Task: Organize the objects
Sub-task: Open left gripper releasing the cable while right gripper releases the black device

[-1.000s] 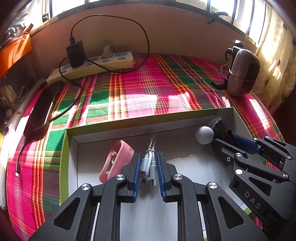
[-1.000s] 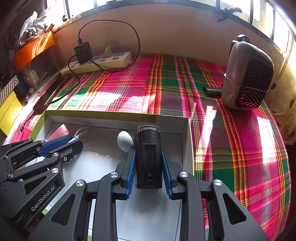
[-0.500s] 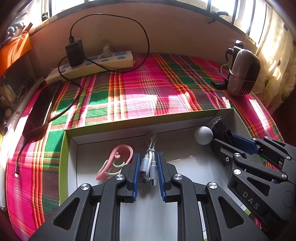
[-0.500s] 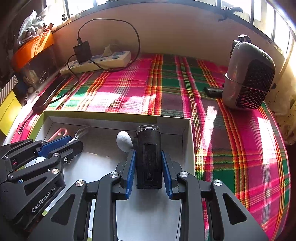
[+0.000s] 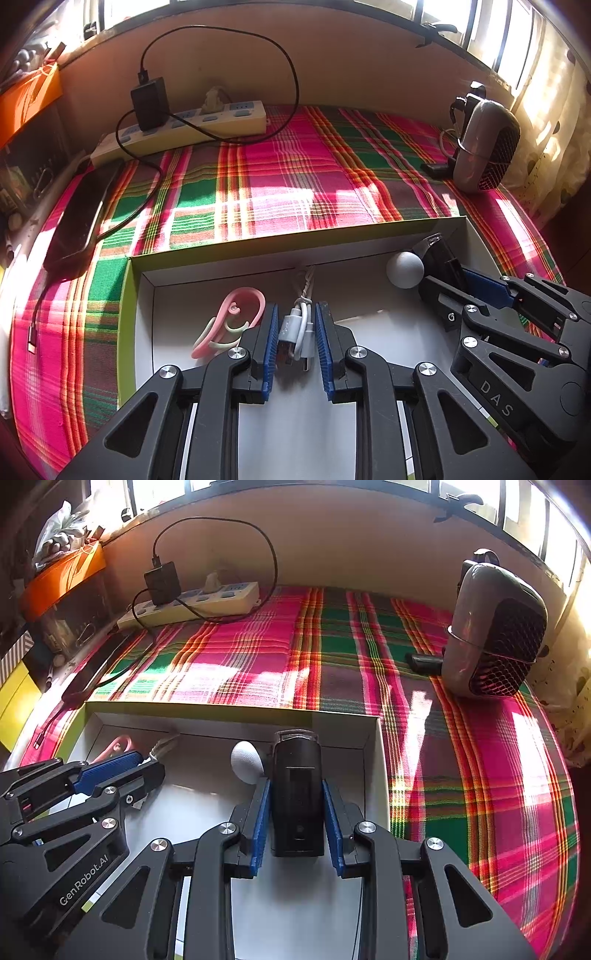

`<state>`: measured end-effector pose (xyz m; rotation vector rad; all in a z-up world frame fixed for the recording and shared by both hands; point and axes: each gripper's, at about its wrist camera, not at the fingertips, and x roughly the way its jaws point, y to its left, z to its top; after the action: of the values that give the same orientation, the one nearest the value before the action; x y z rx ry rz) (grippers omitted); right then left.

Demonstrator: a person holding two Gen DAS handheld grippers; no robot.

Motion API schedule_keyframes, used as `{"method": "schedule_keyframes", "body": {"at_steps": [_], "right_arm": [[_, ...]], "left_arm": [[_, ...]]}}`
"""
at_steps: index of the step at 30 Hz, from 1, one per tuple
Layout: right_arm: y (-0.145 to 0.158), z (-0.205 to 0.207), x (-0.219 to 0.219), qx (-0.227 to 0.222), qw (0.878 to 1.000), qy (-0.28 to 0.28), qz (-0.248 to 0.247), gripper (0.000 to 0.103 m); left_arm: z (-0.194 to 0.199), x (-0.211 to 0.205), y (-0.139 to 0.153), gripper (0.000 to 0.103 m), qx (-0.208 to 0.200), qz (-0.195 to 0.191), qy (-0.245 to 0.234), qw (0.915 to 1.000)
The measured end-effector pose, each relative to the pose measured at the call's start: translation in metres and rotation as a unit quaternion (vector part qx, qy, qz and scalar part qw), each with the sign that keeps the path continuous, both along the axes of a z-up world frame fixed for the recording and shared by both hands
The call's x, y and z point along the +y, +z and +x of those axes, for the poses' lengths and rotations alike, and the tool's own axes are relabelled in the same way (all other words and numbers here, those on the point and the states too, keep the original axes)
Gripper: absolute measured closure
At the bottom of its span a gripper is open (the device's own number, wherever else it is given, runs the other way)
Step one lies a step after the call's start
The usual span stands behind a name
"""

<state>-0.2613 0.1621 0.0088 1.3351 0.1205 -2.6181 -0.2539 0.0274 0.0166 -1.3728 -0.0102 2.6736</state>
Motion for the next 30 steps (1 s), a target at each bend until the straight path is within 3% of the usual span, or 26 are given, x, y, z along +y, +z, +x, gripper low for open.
{"method": "schedule_keyframes", "body": {"at_steps": [10,16,30], "right_arm": [[0.0,0.001,0.0,0.001,1.0,-0.004,0.0,0.072],[0.001,0.002,-0.003,0.002,1.0,-0.001,0.001,0.063],[0.007,0.007,0.001,0.008,1.0,-0.016,0.003,0.063]], "left_arm": [[0.003,-0.001,0.001,0.077,0.0,-0.002,0.005,1.0],[0.005,-0.002,0.001,0.076,0.0,0.001,0.005,1.0],[0.016,-0.006,0.011,0.076,0.014,-0.003,0.011,0.9998]]}}
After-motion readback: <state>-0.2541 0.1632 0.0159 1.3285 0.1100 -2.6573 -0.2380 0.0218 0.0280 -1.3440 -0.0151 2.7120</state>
